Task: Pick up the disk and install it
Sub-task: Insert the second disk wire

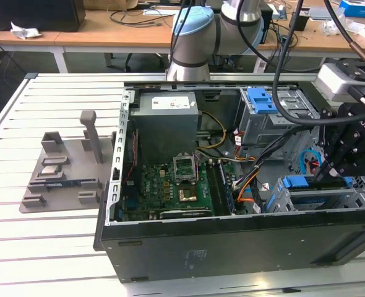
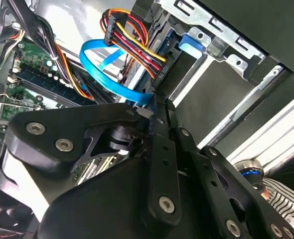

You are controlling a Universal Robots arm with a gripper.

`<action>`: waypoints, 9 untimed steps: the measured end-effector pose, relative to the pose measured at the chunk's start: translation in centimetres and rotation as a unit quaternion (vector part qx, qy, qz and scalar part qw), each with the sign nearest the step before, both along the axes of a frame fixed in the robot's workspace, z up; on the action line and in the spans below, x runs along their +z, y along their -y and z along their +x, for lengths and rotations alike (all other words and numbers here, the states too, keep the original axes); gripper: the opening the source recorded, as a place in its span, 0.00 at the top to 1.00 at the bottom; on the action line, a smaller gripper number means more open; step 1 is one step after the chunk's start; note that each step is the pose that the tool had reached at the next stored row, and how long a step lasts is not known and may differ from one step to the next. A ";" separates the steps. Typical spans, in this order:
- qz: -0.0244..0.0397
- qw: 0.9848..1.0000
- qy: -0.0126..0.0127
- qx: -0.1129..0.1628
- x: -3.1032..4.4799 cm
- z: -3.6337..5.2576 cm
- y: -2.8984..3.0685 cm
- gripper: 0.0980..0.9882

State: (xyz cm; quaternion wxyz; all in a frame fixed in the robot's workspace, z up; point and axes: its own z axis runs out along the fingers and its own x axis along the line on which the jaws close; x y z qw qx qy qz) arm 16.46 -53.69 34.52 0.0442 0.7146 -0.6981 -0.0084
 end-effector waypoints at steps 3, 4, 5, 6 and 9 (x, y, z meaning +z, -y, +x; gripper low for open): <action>-0.001 1.000 0.000 0.000 0.07 0.04 0.00 0.93; -0.001 1.000 0.000 0.000 0.30 0.05 0.00 0.93; -0.001 1.000 0.000 0.000 0.49 0.05 0.01 0.93; -0.001 1.000 0.000 0.000 0.58 0.05 0.01 0.93; -0.001 1.000 -0.002 0.000 0.53 0.24 0.12 0.93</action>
